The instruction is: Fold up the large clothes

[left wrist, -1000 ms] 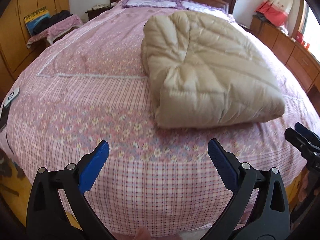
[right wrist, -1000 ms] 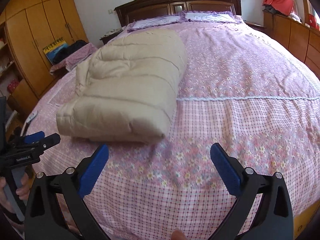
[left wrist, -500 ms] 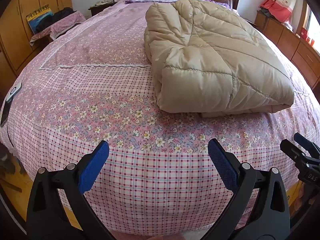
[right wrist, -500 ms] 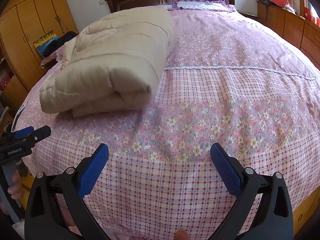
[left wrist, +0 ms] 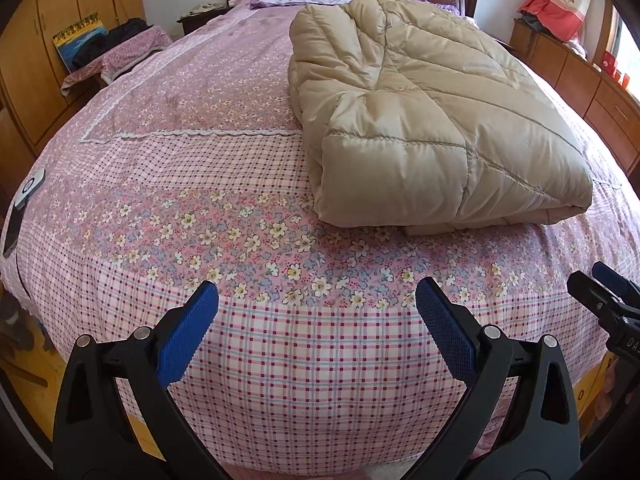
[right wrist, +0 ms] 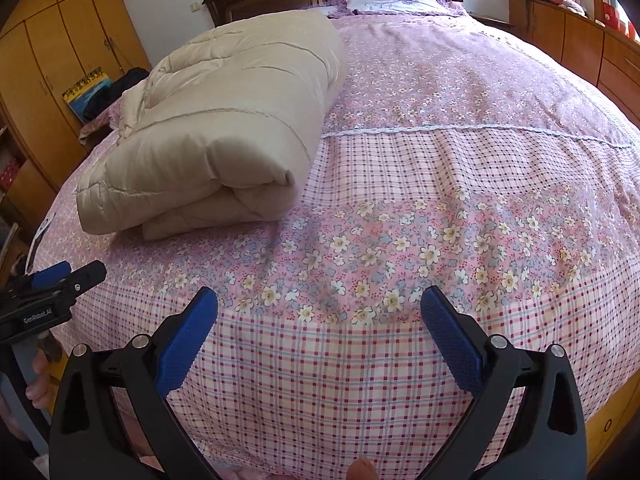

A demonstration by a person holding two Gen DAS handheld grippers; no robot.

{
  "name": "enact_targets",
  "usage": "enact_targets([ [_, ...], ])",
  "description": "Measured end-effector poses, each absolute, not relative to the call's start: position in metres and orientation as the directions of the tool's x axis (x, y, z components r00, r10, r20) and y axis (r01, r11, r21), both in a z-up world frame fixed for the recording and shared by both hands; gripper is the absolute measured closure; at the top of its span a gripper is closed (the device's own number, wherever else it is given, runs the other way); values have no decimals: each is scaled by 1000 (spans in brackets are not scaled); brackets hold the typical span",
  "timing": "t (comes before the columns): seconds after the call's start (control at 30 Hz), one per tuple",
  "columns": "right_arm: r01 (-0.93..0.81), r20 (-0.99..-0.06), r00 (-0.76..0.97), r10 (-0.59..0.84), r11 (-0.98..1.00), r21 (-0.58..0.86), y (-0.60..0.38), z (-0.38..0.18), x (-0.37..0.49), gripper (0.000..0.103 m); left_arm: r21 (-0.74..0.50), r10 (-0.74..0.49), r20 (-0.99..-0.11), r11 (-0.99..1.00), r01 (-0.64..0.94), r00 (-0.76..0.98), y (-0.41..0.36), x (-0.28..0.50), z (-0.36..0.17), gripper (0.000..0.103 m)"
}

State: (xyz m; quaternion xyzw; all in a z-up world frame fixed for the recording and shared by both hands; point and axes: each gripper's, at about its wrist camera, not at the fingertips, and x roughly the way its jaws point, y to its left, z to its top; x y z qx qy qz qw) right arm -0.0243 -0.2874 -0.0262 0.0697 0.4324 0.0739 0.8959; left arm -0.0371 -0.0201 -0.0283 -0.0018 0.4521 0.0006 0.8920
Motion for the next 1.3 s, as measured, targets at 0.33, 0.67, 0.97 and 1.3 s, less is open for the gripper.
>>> enact_targets([
  [0.33, -73, -765, 614, 193, 979, 188, -285, -25, -22, 6, -7, -6, -807, 1000, 0, 590, -19, -34, -27, 5],
  [0.67, -76, -762, 618, 194, 979, 187, -285, -22, -21, 6, -5, -6, -805, 1000, 3, 593, -19, -31, -25, 5],
  [0.97, -76, -762, 617, 195, 979, 189, -285, -23, -21, 6, -3, -3, -804, 1000, 1, 595, -18, -32, -24, 5],
  [1.3, -78, -761, 619, 196, 979, 188, -285, -21, -21, 6, 2, 0, -801, 1000, 3, 599, -19, -33, -22, 5],
])
